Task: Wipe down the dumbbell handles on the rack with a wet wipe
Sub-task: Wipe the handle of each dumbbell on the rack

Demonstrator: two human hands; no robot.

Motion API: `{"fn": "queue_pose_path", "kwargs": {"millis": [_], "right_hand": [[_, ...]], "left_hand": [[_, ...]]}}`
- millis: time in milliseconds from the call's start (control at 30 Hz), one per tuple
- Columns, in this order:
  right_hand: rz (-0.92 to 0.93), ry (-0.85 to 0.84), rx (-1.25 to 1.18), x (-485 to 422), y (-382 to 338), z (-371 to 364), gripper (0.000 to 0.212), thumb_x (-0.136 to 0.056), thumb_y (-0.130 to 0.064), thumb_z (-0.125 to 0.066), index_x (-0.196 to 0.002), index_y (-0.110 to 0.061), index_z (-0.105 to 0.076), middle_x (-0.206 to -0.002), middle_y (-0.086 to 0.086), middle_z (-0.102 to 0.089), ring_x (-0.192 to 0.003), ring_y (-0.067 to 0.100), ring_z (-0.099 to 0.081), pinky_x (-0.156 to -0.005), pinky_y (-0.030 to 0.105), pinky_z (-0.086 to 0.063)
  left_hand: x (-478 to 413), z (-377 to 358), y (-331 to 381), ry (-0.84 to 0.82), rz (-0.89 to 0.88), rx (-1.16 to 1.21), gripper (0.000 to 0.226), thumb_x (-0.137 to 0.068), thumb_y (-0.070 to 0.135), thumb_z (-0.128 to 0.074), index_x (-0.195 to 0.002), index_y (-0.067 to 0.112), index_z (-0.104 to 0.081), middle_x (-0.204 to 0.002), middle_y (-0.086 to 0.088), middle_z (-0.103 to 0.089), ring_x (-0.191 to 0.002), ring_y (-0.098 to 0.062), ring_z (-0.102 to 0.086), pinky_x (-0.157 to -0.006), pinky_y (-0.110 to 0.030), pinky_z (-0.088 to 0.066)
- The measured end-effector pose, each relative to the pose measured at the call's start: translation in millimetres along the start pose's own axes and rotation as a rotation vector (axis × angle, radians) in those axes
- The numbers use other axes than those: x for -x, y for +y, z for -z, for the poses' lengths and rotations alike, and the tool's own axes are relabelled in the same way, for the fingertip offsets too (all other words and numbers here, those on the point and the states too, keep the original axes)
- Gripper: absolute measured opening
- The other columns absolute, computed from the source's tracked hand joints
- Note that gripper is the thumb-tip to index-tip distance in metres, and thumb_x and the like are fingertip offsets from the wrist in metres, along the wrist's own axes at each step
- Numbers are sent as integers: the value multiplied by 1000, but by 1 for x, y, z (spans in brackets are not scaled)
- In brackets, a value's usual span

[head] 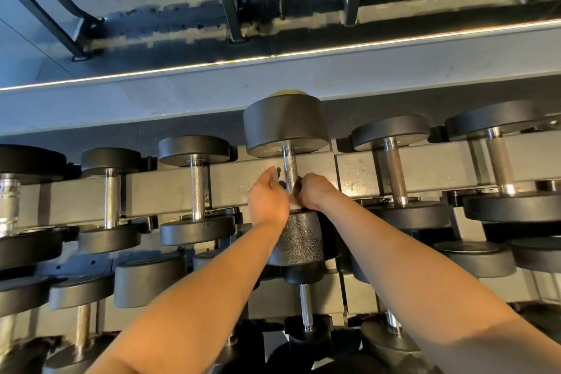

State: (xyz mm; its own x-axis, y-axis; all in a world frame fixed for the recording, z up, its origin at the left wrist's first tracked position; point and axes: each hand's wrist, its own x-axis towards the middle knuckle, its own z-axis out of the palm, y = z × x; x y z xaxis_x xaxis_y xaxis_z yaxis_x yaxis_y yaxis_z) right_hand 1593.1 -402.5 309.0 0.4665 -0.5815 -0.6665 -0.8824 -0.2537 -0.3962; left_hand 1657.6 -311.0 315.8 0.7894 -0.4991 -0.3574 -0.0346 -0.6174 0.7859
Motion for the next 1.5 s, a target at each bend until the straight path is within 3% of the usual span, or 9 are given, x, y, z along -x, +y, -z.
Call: {"fn": "queue_pose_path", "kwargs": {"millis": [267, 467, 700, 867, 1033, 1133, 1233, 1333, 1500], "right_hand": [[-95, 139, -44, 4, 2, -4, 32, -86, -30, -74, -105, -5, -68, -107, 12, -69, -102, 31, -66, -72, 26, -44], [-141, 214, -167, 9, 11, -5, 19, -86, -26, -73, -97, -10, -76, -99, 9, -73, -91, 25, -68, -68, 24, -43], [-78, 532, -641, 32, 2, -9, 15, -87, -20, -75, -95, -15, -64, -86, -4, -62, -75, 8, -56, -60, 17, -41], [45, 435, -977, 43, -17, -15, 16, -96, -28, -63, -99, -19, -75, -93, -5, -73, -87, 7, -67, -72, 18, -46], [108, 518, -867, 48, -9, -22, 25, -103, -23, -50, -98, -21, -74, -94, -6, -72, -88, 5, -64, -75, 16, -46], [86, 605, -783, 44, -7, -25, 25, -104, -20, -47, -114, -20, -70, -101, -7, -69, -87, 0, -61, -72, 3, -41], [43, 649, -707, 39, -10, -25, 29, -103, -17, -47, -126, -18, -65, -101, -5, -64, -88, 1, -61, -74, 2, -42], [16, 656, -612, 34, -11, -26, 29, -101, -15, -49, -125, -18, -66, -103, -3, -65, -96, 13, -62, -86, 21, -48], [11, 642, -546, 28, -9, -28, 27, -99, -15, -50, -118, -19, -69, -101, -1, -69, -92, 15, -64, -80, 25, -51]], "left_hand": [[5, 6, 2, -44, 17, 10, 45, -106, 14, -36, -147, 22, -51, -143, 3, -57, -126, -16, -53, -94, -20, -33], [0, 5, -2, -45, -64, -9, 44, -102, 10, -38, -142, 17, -56, -139, -5, -60, -128, -24, -56, -102, -29, -40], [1, 5, -7, -64, -198, 7, 21, -100, 22, -52, -114, 28, -65, -117, 10, -55, -111, -14, -55, -90, -29, -43], [1, 9, -11, -209, -219, 24, 27, -103, 41, -47, -127, 38, -59, -113, 14, -62, -99, -6, -60, -90, -35, -52], [-9, 14, -16, -344, -314, 10, 29, -103, 24, -53, -132, 28, -50, -98, 7, -68, -81, -5, -66, -72, -27, -58], [-22, 15, -8, -266, -309, 70, 16, -103, 19, -51, -117, 26, -52, -82, 6, -65, -70, -5, -64, -56, -16, -47], [-45, 9, 0, -182, -268, 54, 23, -101, 11, -47, -109, 24, -64, -95, -1, -68, -88, -18, -66, -67, -16, -48], [-59, -3, 4, -230, -253, 5, 26, -99, 14, -49, -113, 27, -66, -104, -7, -70, -96, -24, -67, -84, -34, -57], [-59, -12, -5, -327, -193, -162, 40, -100, 54, -48, -119, 19, -49, -98, -5, -67, -89, -24, -66, -82, -38, -56]]}}
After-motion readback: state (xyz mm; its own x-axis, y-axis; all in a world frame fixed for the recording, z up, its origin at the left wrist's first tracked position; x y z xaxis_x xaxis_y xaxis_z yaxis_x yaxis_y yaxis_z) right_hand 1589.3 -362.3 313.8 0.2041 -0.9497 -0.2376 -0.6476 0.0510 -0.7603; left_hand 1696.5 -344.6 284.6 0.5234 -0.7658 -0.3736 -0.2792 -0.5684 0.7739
